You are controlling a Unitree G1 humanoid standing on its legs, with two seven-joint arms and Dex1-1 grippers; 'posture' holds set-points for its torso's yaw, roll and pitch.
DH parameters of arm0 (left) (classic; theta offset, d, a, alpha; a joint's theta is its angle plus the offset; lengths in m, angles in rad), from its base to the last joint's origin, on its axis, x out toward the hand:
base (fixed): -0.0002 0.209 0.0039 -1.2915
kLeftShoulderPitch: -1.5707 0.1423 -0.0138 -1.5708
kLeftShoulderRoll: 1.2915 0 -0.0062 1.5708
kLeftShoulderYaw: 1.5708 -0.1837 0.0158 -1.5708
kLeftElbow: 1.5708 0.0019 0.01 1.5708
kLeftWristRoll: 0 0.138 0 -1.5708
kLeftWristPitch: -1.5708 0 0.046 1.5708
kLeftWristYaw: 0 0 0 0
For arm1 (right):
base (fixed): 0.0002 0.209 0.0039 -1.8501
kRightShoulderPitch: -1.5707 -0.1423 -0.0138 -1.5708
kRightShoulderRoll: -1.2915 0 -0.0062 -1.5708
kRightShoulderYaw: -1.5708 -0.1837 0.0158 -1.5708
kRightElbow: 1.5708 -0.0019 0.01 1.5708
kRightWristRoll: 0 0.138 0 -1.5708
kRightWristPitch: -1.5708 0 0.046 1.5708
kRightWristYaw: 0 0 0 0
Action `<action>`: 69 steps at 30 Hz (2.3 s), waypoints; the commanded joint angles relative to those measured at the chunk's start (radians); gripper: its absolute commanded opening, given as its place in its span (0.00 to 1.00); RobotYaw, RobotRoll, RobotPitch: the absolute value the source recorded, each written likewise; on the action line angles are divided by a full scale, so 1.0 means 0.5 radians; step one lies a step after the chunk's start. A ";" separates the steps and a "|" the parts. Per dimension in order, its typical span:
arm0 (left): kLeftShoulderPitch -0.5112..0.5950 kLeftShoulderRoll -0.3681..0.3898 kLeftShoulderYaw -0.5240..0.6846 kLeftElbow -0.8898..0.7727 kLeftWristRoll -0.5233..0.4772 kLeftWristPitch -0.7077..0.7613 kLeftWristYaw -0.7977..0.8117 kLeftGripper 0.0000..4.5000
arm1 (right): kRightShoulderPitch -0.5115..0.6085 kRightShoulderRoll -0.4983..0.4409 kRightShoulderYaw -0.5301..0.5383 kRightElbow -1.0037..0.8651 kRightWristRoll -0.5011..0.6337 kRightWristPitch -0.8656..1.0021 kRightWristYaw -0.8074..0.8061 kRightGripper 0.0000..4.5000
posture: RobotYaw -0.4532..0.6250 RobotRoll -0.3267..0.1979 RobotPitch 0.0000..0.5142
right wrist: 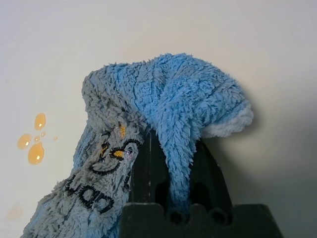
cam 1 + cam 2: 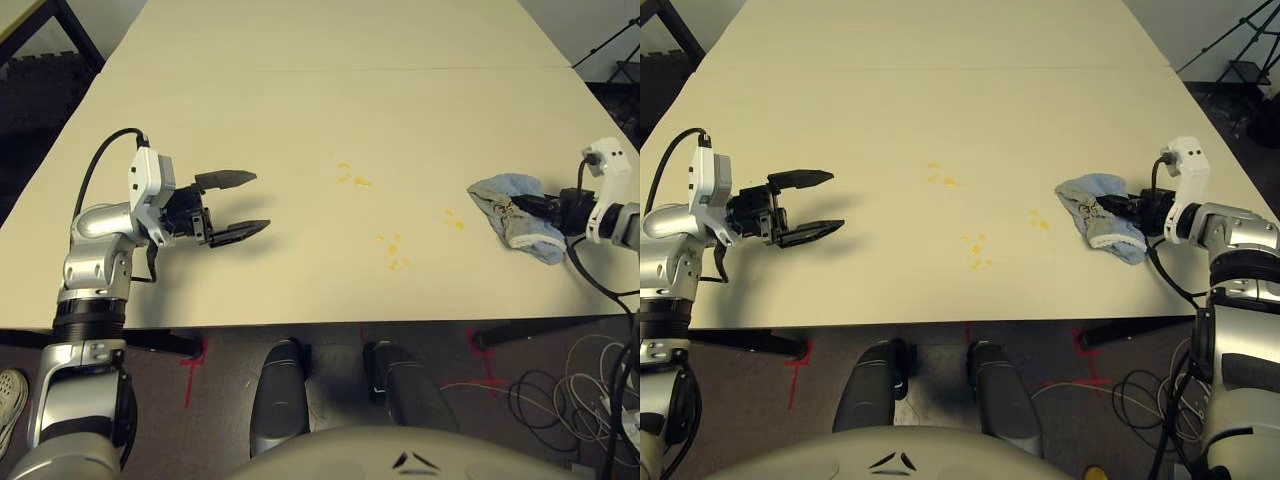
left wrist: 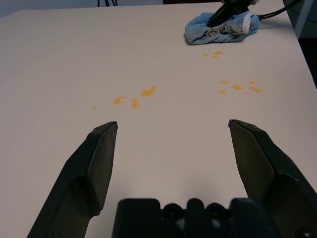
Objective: Wipe the water off the table with a rag.
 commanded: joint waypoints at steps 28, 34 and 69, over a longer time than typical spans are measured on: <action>-0.010 0.010 -0.038 0.026 0.026 -0.049 -0.003 1.00 | -0.001 0.096 -0.082 -0.705 0.362 0.542 -0.024 0.03 | 0.54 0.62 0.37; 0.065 0.048 -0.017 0.011 0.030 -0.082 -0.014 1.00 | 0.138 0.113 -0.004 -0.879 0.359 0.670 -0.024 0.03 | 0.56 0.62 0.39; 0.120 0.059 -0.046 0.019 0.054 -0.134 -0.060 1.00 | 0.495 -0.053 0.126 -1.159 0.343 0.743 -0.028 0.03 | 0.55 0.62 0.42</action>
